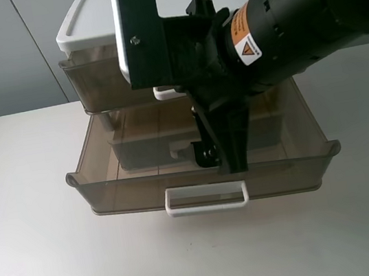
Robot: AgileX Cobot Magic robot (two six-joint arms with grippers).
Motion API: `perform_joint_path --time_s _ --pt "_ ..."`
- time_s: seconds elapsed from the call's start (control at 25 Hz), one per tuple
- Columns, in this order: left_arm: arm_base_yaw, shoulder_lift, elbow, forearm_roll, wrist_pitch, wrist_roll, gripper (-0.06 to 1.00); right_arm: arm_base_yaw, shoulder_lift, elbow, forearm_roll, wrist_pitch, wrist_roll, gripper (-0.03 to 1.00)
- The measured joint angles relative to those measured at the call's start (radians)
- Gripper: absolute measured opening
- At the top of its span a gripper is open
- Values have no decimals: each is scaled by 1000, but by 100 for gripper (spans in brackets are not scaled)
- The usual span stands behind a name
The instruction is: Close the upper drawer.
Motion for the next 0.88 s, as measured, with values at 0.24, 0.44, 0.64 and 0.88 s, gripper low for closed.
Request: perform_joint_path --time_s 0.24,0.44,0.64,0.88 --pt "0 0 0 0 0 0 74 -29 19 0 0 0 0 70" --pt "0 0 0 0 0 0 74 -33 28 0 0 0 0 70" --pt "0 0 0 0 0 0 74 -37 51 0 0 0 0 70" --pt "0 0 0 0 0 0 74 -52 84 0 -22 0 0 70"
